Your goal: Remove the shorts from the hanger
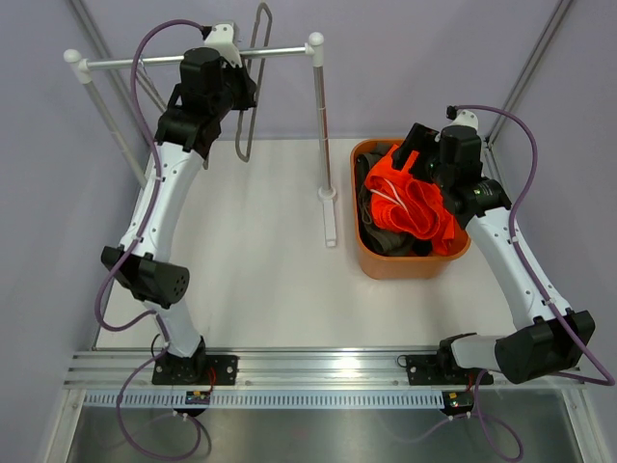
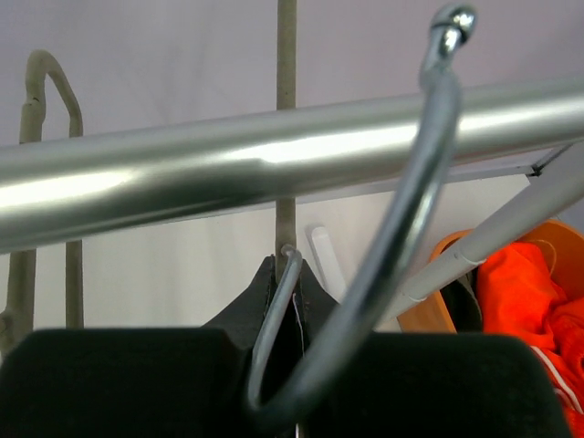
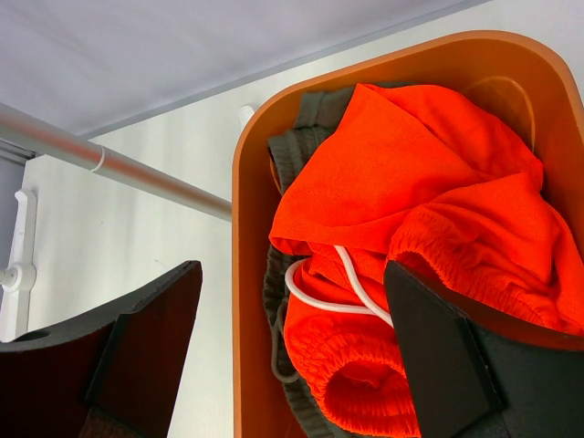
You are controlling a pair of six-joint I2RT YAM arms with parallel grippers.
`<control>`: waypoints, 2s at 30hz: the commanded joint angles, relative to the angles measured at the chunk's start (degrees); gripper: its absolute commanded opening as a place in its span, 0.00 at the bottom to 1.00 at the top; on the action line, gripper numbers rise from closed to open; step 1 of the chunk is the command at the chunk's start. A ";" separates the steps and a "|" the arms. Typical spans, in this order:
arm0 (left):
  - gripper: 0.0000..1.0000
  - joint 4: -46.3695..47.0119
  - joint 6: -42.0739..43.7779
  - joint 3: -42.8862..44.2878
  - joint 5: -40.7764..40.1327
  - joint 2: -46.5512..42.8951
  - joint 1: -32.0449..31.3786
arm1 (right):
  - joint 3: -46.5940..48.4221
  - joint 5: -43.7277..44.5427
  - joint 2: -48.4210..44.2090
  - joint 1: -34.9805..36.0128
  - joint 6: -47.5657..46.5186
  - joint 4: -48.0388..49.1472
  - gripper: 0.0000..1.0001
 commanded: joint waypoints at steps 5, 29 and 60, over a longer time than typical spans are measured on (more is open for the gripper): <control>0.00 3.90 -0.70 5.68 -3.05 4.09 0.34 | 1.26 -0.37 -0.56 0.26 -0.74 2.12 0.90; 0.08 5.92 -0.88 1.99 -4.28 4.00 0.42 | 0.64 -0.99 -0.47 0.26 -0.39 2.56 0.90; 0.61 17.52 1.32 -16.29 -0.59 -10.58 0.34 | -0.85 -0.81 -2.58 0.26 -0.39 2.12 0.90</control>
